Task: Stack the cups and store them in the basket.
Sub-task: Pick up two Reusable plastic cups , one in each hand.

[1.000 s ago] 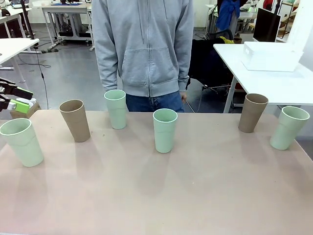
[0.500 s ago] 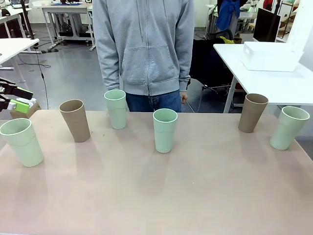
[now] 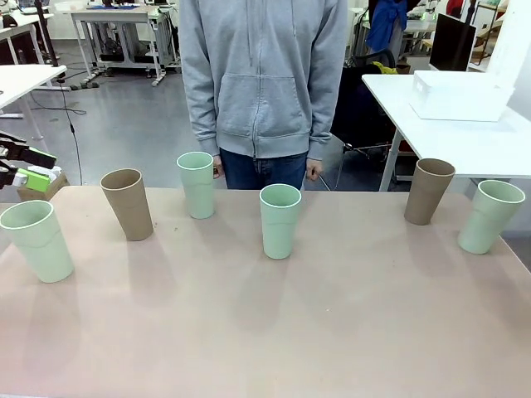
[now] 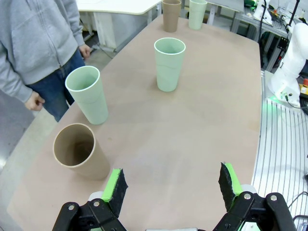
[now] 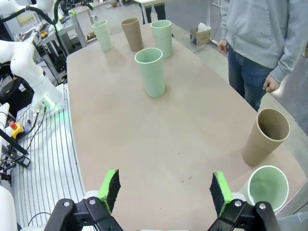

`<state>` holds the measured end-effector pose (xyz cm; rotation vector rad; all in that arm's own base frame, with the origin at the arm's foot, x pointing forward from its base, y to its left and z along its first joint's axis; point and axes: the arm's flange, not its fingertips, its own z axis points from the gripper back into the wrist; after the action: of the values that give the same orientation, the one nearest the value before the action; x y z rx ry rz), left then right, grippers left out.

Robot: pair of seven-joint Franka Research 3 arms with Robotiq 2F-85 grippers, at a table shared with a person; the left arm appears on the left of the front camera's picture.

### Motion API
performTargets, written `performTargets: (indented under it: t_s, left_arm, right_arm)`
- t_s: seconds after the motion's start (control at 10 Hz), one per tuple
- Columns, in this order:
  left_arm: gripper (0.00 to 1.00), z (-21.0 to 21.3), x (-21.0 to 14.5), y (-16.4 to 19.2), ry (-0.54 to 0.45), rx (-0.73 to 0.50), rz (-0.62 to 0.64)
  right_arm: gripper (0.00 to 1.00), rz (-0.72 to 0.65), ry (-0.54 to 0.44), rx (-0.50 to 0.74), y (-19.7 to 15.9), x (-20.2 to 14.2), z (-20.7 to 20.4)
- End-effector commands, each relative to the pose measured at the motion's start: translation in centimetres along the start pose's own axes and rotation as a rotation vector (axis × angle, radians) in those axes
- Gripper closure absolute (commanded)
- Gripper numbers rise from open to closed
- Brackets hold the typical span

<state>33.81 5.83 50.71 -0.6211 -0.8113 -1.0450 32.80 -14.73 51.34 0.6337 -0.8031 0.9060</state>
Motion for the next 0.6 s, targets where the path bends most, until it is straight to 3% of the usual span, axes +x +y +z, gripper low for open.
performTargets:
  t_s: [0.0, 0.5]
  left_arm:
    - [0.00, 0.0, 0.0, 0.0, 0.000, 0.000, 0.000]
    - [0.00, 6.9, 0.6, 9.9, -0.080, -0.163, -0.033]
  right_arm:
    - [0.00, 0.000, 0.000, 0.000, 0.0, 0.0, 0.0]
    - [0.00, -0.020, -0.114, 0.253, -12.6, 5.1, 2.7]
